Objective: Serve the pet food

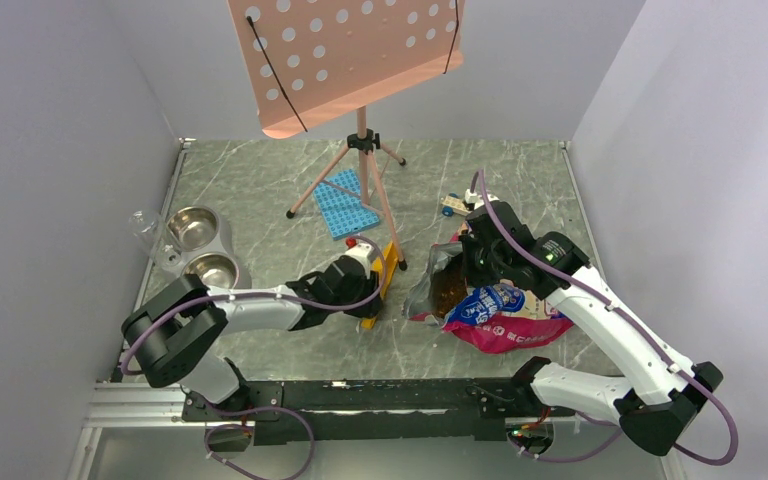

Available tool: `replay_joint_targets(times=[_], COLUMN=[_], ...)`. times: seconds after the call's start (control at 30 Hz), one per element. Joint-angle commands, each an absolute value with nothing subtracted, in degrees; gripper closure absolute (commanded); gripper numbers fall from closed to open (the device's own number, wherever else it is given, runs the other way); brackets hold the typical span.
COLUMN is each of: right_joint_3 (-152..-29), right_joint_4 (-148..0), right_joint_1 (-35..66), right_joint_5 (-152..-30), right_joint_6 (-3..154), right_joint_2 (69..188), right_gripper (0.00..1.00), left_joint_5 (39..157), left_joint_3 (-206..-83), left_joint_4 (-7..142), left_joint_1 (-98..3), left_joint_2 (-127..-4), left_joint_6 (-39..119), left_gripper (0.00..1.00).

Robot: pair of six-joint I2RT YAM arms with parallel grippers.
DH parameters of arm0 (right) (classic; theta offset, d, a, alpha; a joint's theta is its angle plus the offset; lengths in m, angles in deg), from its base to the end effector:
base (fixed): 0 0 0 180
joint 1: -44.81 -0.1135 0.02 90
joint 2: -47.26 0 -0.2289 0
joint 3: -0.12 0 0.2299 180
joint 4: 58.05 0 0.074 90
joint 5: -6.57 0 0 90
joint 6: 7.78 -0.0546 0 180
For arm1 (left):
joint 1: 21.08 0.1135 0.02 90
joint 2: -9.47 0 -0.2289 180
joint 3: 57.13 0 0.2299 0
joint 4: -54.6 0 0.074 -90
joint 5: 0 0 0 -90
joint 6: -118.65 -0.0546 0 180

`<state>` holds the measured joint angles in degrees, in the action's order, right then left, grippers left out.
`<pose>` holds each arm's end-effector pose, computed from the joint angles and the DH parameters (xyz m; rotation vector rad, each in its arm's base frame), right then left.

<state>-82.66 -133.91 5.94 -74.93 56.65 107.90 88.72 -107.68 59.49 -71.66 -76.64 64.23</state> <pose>0.1580 0.1170 0.2965 -0.2305 2.5055 0.2812 0.1847 -0.2227 0.1247 0.3003 2.3757 -0.7353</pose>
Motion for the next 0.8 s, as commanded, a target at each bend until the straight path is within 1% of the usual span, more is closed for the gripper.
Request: replay_joint_targets(times=[0.0,0.23,0.37,0.6,0.7,0.77], right_joint_3=[-84.00,-82.21,-80.89,-80.35,-81.18,-81.53], right_joint_4=[-131.01,-130.84,-130.48,-130.08,-130.33,-130.59], right_joint_1=[5.01,4.72,4.73,4.68,4.72,4.73], right_joint_5=[-77.88,-78.00,-77.45,-76.66,-75.07,-74.29], right_joint_6=[54.53,54.62,53.95,52.84,52.68,53.16], right_joint_2=[107.32,108.12,107.43,106.04,105.58,105.03], right_gripper=[1.00,1.00,1.00,1.00,1.00,1.00], left_joint_5=[80.67,70.94,67.32,65.92,64.80,63.14], left_joint_3=[-110.76,-110.59,-108.89,-107.60,-107.09,-107.65], left_joint_4=[62.46,63.17,59.53,48.57,43.49,41.53], left_joint_1=[-74.91,-77.64,-78.73,-80.68,-81.48,-82.69], left_joint_2=[-77.23,-76.67,-77.12,-82.98,-86.45,-88.39], left_joint_6=[63.23,62.24,60.33,58.85,60.08,59.87], left_gripper=[0.56,0.49,0.47,0.49,0.53,0.59])
